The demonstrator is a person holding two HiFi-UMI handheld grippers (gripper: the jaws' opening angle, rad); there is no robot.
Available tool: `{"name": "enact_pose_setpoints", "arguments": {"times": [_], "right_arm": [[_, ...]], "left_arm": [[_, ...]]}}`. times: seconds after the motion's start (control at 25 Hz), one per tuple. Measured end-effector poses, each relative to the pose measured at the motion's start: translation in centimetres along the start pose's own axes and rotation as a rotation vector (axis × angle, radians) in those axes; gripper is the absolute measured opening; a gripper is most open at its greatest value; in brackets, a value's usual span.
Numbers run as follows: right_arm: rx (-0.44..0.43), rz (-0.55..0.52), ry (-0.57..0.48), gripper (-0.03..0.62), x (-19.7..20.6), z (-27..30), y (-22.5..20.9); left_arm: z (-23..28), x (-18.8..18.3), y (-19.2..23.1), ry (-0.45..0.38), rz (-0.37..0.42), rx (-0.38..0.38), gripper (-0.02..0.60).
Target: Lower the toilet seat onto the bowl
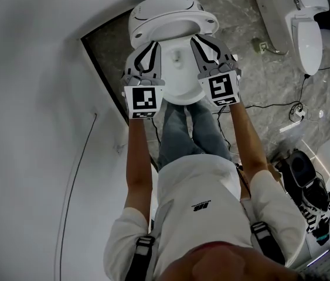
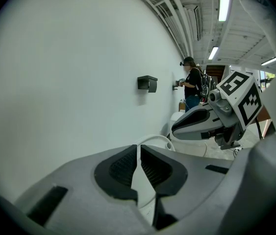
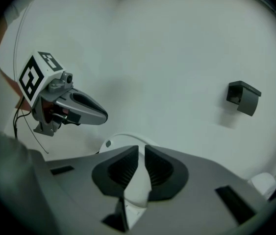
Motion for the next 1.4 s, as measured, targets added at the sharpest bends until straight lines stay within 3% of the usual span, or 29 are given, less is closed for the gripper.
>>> {"name": "enact_pose_setpoints", "arguments": {"times": [0.72, 0.84, 1.4], "right_arm": [[-0.008, -0.057, 0.073, 0.037, 1.5, 4.3, -2.0], [-0.004, -0.07, 0.081, 0.092, 1.8, 5.0, -2.3], [-0.001, -0.161, 0.096, 0.127, 2.3, 7.4, -3.9]], "left_arm": [[3.7, 1.4, 2.3, 0.066, 0.021, -0.01, 0.031], [4.2, 1.9, 2.3, 0.08, 0.023, -0.009, 0.031], [5.5, 1.6, 2.3, 0.093, 0.028, -0.006, 0.032]]}}
Point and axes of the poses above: the fingertips, and each gripper's own axes: z forward along the fingers, y to its left, x out of its underside, the point moved 10 cm from there along -z, backward along the fingers, and after that the axes turned 12 degrees about -z, right-handed, at the moved point
